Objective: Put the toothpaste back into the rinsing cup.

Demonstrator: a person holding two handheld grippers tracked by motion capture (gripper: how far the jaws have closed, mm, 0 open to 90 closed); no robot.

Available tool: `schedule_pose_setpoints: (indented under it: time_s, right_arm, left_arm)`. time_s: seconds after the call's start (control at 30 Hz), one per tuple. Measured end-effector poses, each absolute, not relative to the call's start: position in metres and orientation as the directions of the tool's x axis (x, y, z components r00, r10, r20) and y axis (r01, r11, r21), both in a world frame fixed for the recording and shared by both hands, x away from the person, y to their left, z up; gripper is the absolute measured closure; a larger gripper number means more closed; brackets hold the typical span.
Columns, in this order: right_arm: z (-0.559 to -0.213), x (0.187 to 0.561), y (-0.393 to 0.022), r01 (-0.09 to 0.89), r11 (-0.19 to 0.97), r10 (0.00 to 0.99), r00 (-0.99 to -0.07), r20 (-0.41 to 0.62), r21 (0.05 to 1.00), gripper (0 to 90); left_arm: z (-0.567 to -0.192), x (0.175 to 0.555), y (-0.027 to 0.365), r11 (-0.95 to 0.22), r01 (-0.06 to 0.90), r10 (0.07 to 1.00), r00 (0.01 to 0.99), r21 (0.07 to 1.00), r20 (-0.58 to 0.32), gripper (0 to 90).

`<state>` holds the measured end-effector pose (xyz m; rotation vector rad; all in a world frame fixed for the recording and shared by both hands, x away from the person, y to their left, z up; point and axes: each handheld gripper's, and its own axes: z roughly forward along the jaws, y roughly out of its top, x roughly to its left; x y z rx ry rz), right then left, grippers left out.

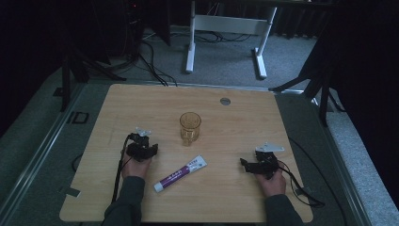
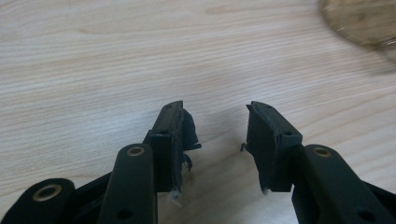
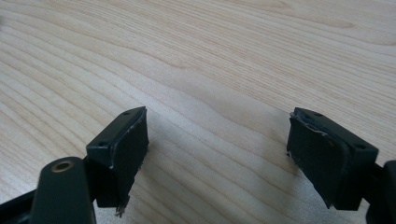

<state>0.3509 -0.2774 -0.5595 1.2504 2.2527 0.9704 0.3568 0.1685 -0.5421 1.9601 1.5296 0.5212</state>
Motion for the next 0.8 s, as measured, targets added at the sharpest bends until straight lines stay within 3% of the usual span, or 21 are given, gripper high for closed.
schedule_pose_setpoints:
  time_s: [0.3, 0.8]
  right_arm:
    - [-0.56, 0.351, -0.277, 0.581, 0.365, 0.848, -0.53, -0.002, 0.728, 20.5]
    - [-0.56, 0.351, -0.277, 0.581, 0.365, 0.848, -0.53, -0.002, 0.728, 20.5]
  left_arm:
    - [-0.513, 0.348, 0.152, -0.256, 0.69, 0.925, 0.377, 0.677, -0.034, 55.8]
    - [-0.48, 0.338, 0.134, -0.343, 0.654, 0.872, 0.488, 0.674, -0.03, 57.4]
